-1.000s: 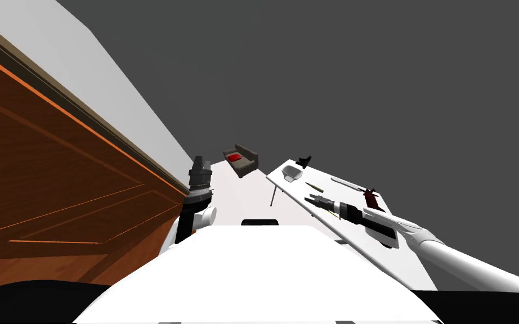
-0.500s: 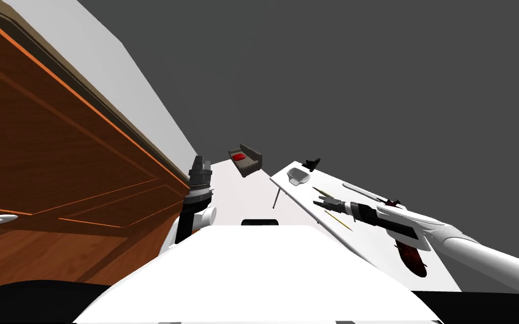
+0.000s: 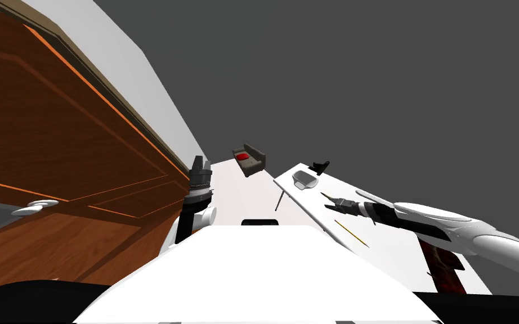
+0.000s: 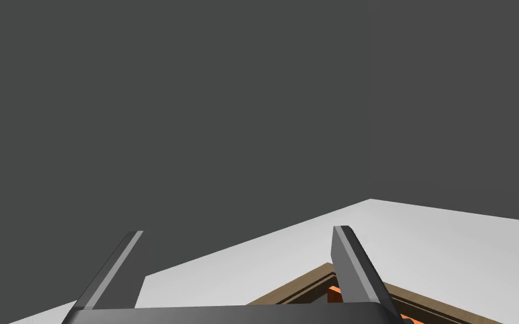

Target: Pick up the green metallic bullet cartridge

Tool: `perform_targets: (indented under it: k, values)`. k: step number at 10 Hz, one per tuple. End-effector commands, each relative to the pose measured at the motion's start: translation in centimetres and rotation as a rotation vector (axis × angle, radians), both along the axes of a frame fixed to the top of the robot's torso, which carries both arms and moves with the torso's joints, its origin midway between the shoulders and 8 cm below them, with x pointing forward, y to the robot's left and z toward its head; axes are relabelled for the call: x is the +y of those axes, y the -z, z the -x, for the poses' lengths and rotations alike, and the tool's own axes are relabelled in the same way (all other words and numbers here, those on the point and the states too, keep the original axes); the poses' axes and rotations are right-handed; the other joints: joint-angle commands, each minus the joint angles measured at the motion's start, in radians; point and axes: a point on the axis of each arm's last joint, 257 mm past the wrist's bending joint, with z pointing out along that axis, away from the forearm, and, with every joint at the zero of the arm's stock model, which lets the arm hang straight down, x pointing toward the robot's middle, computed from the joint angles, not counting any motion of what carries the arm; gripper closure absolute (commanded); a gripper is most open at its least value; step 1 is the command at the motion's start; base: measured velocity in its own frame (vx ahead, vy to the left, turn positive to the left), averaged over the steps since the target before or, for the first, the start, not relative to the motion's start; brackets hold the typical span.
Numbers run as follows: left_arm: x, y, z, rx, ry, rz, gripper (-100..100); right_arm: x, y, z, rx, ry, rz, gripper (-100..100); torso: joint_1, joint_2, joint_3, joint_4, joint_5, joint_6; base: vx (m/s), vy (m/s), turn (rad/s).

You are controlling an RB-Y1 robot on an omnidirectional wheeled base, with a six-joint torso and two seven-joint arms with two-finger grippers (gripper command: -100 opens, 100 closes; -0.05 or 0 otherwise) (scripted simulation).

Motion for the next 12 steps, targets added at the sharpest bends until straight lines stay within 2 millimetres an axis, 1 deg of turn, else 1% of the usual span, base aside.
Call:
perform_targets:
  k: [1, 2, 3, 5, 6, 7, 8, 9, 10, 11, 12]
  values:
    - [0.0, 0.0, 0.0, 0.000, 0.000, 0.000, 0, -3.0, -0.3, 2.0, 0.056, -0.010, 0.085, -100, 0.000, 0.000, 0.000, 0.000, 0.000, 0.000, 0.070, 0.016, 0.213]
    - [0.0, 0.0, 0.0, 0.000, 0.000, 0.000, 0, -4.8, -0.3, 3.3, 0.094, -0.015, 0.132, -100, 0.000, -0.001, -0.001, 0.000, 0.000, 0.000, 0.096, 0.001, 0.212]
    - [0.0, 0.0, 0.0, 0.000, 0.000, 0.000, 0, -4.8, -0.3, 3.3, 0.094, -0.015, 0.132, -100, 0.000, -0.003, -0.002, -0.001, 0.000, 0.000, 0.085, -0.013, 0.058]
    - [0.0, 0.0, 0.0, 0.000, 0.000, 0.000, 0, -7.6, -0.1, 6.2, 0.172, -0.021, 0.205, -100, -0.001, -0.002, -0.001, -0.001, -0.001, 0.000, 0.081, -0.013, 0.120]
    - [0.0, 0.0, 0.0, 0.000, 0.000, 0.000, 0, -7.6, -0.1, 6.2, 0.173, -0.022, 0.206, -100, -0.002, -0.003, -0.002, -0.001, -0.001, 0.000, 0.062, -0.017, 0.054]
    - [0.0, 0.0, 0.0, 0.000, 0.000, 0.000, 0, -9.4, 0.4, 9.1, 0.247, -0.027, 0.252, -100, -0.002, -0.001, -0.001, 0.000, -0.001, 0.001, 0.087, -0.003, 0.133]
    - [0.0, 0.0, 0.0, 0.000, 0.000, 0.000, 0, -9.4, 0.4, 9.1, 0.247, -0.027, 0.252, -100, -0.001, -0.002, -0.001, -0.001, -0.001, 0.000, 0.086, -0.006, 0.093]
    - [0.0, 0.0, 0.0, 0.000, 0.000, 0.000, 0, -10.4, 1.1, 11.6, 0.306, -0.032, 0.276, -100, -0.001, -0.002, -0.001, -0.001, 0.000, 0.001, 0.086, -0.022, 0.091]
    - [0.0, 0.0, 0.0, 0.000, 0.000, 0.000, 0, -10.8, 1.7, 13.2, 0.343, -0.035, 0.285, -100, -0.001, -0.002, -0.001, -0.001, -0.001, 0.001, 0.099, -0.035, 0.100]
    - [0.0, 0.0, 0.0, 0.000, 0.000, 0.000, 0, -10.4, 1.4, 12.1, 0.316, -0.031, 0.277, -100, -0.003, -0.003, -0.002, -0.001, -0.001, 0.001, 0.043, -0.017, 0.016]
    - [0.0, 0.0, 0.0, 0.000, 0.000, 0.000, 0, -10.5, 1.5, 12.3, 0.321, -0.033, 0.279, 0, -0.002, 0.000, 0.000, 0.000, -0.001, 0.001, 0.008, -0.003, 0.000]
